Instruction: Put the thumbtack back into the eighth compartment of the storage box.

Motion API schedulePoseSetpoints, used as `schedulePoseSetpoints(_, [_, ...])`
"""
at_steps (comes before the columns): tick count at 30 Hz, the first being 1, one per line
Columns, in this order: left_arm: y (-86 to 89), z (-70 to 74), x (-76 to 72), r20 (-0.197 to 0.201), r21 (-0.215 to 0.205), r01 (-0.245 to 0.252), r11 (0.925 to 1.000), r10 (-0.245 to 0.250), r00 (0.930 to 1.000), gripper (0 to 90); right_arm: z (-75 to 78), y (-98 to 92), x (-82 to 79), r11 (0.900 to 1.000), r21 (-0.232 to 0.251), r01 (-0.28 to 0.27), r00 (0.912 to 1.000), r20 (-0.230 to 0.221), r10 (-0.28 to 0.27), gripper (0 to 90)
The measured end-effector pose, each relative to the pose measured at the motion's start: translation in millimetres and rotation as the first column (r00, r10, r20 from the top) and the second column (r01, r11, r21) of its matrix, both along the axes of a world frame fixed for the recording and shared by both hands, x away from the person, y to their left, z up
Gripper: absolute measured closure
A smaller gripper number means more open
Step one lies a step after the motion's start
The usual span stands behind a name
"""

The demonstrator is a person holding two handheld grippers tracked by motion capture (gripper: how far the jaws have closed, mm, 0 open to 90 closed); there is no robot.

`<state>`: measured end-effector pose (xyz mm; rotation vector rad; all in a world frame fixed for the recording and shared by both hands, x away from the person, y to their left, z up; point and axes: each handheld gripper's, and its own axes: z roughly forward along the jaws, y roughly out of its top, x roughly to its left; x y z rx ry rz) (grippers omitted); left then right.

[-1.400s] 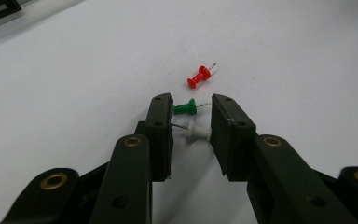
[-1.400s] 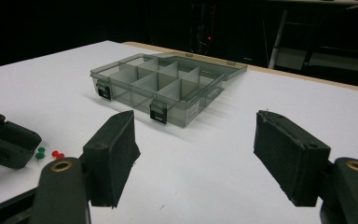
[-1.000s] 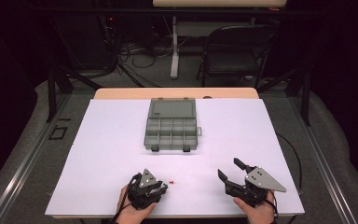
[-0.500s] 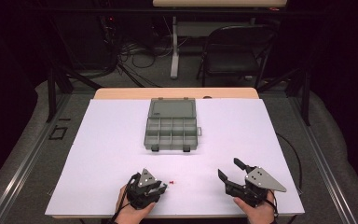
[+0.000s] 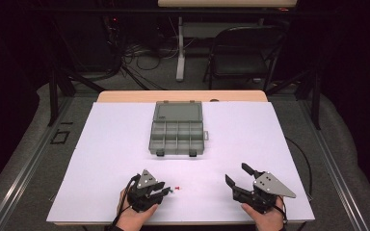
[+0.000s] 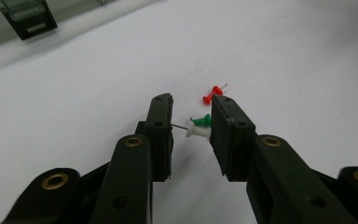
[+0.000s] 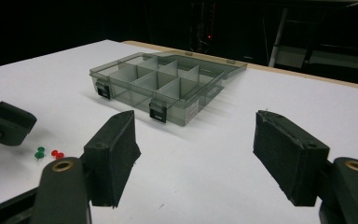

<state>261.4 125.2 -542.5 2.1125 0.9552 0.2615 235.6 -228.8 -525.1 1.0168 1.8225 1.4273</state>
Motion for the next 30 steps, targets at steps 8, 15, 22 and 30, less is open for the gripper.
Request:
schedulePoseSetpoints(8, [5.3, 19.0, 9.5, 0.039, -0.039, -0.023, 0.9990, 0.024, 0.9989, 69.6, -0.5, 0.2, 0.6, 1.000, 0.004, 0.004, 1.0000, -0.007, -0.004, 29.3])
schedulePoseSetpoints(15, [1.7, 40.3, 20.3, 0.077, -0.071, -0.026, 0.9972, 0.032, 0.9965, 69.6, -0.9, 0.0, 1.0, 1.000, 0.009, 0.006, 0.9999, -0.013, -0.006, 29.3])
schedulePoseSetpoints(22, [-5.1, 59.7, 34.9, 0.094, -0.092, -0.019, 0.9956, 0.027, 0.9952, 69.6, -1.0, -0.8, 1.3, 1.000, 0.011, 0.011, 0.9998, -0.017, -0.010, 29.3])
schedulePoseSetpoints(30, [-19.7, 77.7, 56.5, 0.094, -0.101, -0.007, 0.9949, 0.016, 0.9954, 69.6, -1.3, -0.9, 1.8, 1.000, 0.013, 0.009, 0.9997, -0.022, -0.009, 29.3])
